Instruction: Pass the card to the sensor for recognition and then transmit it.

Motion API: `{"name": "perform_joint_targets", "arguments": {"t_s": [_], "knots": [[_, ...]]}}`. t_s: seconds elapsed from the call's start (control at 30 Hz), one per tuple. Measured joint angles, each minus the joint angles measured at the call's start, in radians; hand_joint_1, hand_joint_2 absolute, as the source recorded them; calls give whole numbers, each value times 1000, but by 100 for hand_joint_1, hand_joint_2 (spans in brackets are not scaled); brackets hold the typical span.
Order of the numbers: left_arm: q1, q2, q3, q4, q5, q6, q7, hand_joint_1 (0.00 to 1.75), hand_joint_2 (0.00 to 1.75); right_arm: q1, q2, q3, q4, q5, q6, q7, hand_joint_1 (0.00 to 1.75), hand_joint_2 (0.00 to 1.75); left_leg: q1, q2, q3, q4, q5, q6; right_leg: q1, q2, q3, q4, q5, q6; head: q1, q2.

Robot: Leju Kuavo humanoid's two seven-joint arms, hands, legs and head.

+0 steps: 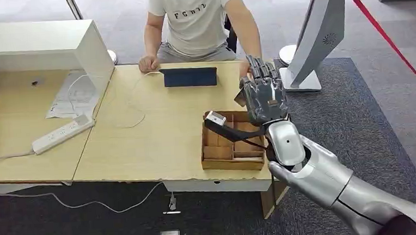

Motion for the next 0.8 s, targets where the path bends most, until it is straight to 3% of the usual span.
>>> {"name": "perform_joint_targets", "arguments": {"t_s": [0.4, 0.43, 0.47, 0.6, 0.8], "knots": [[0, 0, -2, 0, -7, -11, 0, 0, 0, 0, 9, 3, 56, -36, -2, 19, 175, 175, 0, 0, 0, 0, 0, 0, 0, 0, 0, 0, 0, 0, 0, 0], [0, 0, -2, 0, -7, -11, 2, 0, 0, 0, 9, 4, 60, -37, -2, 19, 19, 175, 0, 0, 0, 0, 0, 0, 0, 0, 0, 0, 0, 0, 0, 0], [0, 0, -2, 0, -7, -12, 3, 0, 0, 0, 9, 4, 62, -37, -4, 24, 0, 0, 0, 0, 0, 0, 0, 0, 0, 0, 0, 0, 0, 0, 0, 0], [0, 0, -3, 0, -2, -13, 7, 0, 0, 5, 9, 2, 70, -115, 12, 9, 0, 0, 0, 0, 0, 0, 0, 0, 0, 0, 0, 0, 0, 0, 0, 0], [0, 0, -3, 0, 0, -11, 10, 0, 0, 7, 9, 3, 79, -130, 52, 17, 0, 0, 0, 0, 0, 0, 0, 0, 0, 0, 0, 0, 0, 0, 0, 0]]}}
